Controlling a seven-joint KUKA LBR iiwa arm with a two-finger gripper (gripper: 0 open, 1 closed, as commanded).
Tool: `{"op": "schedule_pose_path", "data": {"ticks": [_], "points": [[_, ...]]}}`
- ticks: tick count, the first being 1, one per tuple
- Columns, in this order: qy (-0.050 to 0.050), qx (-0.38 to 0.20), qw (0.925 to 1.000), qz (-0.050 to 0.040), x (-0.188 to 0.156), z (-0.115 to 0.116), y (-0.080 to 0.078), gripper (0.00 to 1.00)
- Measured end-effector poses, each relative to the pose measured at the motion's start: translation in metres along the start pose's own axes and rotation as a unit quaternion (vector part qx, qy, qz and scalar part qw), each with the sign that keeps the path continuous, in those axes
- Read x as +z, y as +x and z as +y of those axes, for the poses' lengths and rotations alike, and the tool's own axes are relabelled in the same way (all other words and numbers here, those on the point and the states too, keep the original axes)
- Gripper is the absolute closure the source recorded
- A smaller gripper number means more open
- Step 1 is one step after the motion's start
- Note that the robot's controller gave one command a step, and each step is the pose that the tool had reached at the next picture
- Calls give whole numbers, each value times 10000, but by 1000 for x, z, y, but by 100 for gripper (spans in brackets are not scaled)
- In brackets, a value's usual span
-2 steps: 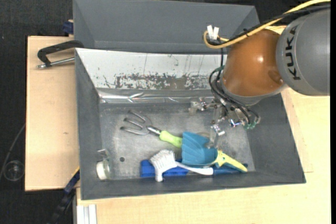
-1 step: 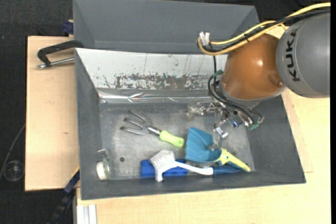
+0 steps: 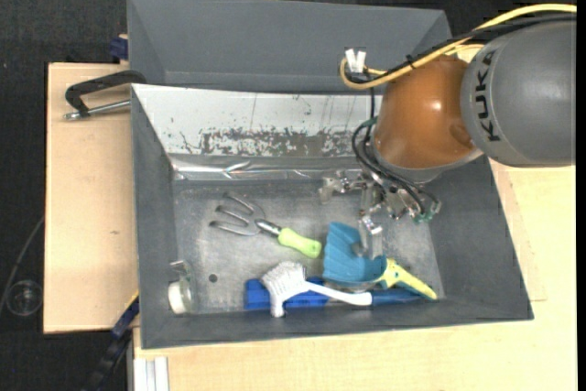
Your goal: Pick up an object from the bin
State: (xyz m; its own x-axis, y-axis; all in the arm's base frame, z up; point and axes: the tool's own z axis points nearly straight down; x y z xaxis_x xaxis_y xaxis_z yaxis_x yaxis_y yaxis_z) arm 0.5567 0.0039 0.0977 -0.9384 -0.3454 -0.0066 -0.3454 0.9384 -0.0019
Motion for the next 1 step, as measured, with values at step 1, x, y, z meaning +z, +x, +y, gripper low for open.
{"op": "schedule_pose_path", "data": {"ticks": [1], "points": [[-25,-945,9955,-9,10,-11,-13,0]]}}
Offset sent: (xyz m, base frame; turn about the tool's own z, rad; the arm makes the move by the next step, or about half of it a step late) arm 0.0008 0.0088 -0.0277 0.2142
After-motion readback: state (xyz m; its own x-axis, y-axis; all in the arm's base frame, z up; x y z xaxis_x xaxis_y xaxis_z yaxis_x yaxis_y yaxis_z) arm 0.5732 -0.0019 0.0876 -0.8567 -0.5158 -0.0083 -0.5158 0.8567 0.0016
